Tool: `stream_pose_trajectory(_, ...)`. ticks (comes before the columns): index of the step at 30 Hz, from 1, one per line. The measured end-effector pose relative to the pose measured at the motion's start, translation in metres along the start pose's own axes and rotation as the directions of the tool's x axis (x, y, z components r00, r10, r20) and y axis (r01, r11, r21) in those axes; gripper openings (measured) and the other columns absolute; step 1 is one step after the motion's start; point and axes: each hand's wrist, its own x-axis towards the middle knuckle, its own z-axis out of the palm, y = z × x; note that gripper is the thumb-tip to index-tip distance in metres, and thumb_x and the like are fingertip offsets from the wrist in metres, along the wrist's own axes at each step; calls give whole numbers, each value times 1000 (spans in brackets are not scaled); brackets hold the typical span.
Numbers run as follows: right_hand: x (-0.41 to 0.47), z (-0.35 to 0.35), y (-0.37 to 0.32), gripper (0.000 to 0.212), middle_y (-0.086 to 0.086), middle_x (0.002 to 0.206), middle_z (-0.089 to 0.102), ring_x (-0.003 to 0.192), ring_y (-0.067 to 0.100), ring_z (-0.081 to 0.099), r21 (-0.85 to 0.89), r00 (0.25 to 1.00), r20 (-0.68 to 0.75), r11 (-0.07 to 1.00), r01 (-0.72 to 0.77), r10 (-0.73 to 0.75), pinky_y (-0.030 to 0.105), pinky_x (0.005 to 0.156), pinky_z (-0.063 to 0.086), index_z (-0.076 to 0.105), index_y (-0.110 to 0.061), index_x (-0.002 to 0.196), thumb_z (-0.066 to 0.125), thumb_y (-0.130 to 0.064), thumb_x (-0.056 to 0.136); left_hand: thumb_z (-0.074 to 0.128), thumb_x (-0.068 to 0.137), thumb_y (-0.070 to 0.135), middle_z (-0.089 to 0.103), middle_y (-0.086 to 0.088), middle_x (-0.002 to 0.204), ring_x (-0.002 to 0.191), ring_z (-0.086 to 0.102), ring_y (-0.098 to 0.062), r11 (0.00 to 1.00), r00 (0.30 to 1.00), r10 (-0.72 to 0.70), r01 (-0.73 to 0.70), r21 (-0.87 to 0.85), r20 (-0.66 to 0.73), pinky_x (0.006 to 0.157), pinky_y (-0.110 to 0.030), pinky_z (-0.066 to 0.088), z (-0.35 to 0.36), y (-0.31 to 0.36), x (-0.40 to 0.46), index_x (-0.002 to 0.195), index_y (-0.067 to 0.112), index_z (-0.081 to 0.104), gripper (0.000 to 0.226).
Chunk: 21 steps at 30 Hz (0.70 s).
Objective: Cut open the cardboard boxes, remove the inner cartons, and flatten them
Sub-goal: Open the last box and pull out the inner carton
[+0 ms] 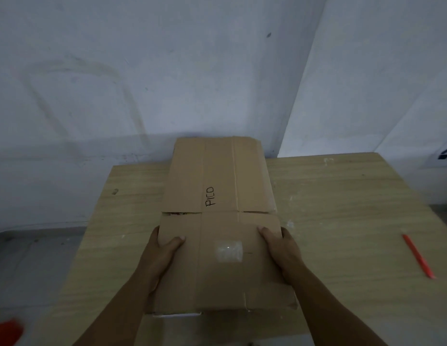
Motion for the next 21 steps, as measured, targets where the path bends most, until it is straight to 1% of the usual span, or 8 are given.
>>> stream_pose_trajectory(4, -17, -24, 26, 70, -4, 110, 66, 99, 23, 62, 22, 995, -101, 1000, 7, -4, 48, 91, 55, 60, -32, 126, 61, -76, 73, 78, 78, 47, 70, 12, 110, 95, 70, -16, 997, 998, 44, -47, 60, 54, 84, -47, 59, 19, -2, -8, 124, 46, 55, 51)
stream_pose_trajectory(7, -30, -49, 47, 67, -6, 106, 66, 97, 23, 63, 67, 986, -165, 998, -16, 27, 48, 90, 55, 61, -32, 124, 61, -75, 73, 75, 73, 55, 71, 15, 107, 94, 70, -14, 987, 989, 88, -102, 126, 115, 86, -46, 58, 43, 2, -16, 123, 49, 53, 55)
stream_pose_trajectory(10, -41, -82, 67, 70, -9, 104, 66, 96, 23, 63, 107, 970, -236, 994, -26, 50, 48, 89, 55, 61, -33, 124, 60, -79, 71, 74, 70, 60, 70, 17, 107, 94, 69, -13, 967, 975, 127, -162, 196, 181, 88, -45, 57, 75, 12, -25, 125, 49, 51, 61)
stream_pose_trajectory(12, -49, -108, 78, 67, -7, 104, 64, 96, 23, 62, 131, 955, -289, 991, -25, 62, 44, 89, 54, 59, -31, 127, 62, -74, 77, 74, 69, 62, 69, 18, 107, 95, 68, -13, 954, 963, 150, -201, 222, 225, 89, -44, 56, 101, 23, -33, 126, 50, 49, 64)
stream_pose_trajectory(14, -55, -138, 91, 64, -7, 103, 62, 96, 22, 60, 155, 937, -341, 988, -25, 77, 40, 87, 52, 58, -30, 129, 63, -71, 80, 75, 69, 61, 69, 18, 107, 95, 68, -13, 943, 946, 176, -241, 230, 271, 90, -44, 55, 131, 34, -45, 126, 51, 49, 63)
stream_pose_trajectory(15, -58, -155, 97, 65, -7, 104, 63, 97, 22, 60, 169, 927, -364, 985, -24, 85, 40, 88, 52, 58, -32, 128, 62, -74, 78, 75, 69, 60, 69, 17, 108, 96, 68, -12, 937, 936, 191, -263, 228, 296, 90, -43, 55, 148, 40, -52, 126, 51, 49, 63)
stream_pose_trajectory(18, -62, -207, 119, 74, -9, 108, 68, 100, 22, 64, 220, 898, -425, 975, -18, 113, 48, 90, 54, 59, -39, 123, 58, -86, 65, 78, 71, 57, 69, 16, 111, 97, 67, -11, 923, 900, 236, -326, 204, 366, 90, -43, 56, 202, 55, -76, 128, 49, 50, 64)
stream_pose_trajectory(21, -68, -263, 143, 66, -14, 102, 68, 97, 19, 65, 259, 877, -462, 966, -9, 132, 49, 89, 55, 59, -42, 114, 59, -86, 65, 78, 70, 57, 68, 18, 112, 98, 67, -11, 913, 872, 264, -363, 184, 413, 91, -43, 56, 258, 64, -104, 128, 48, 51, 64)
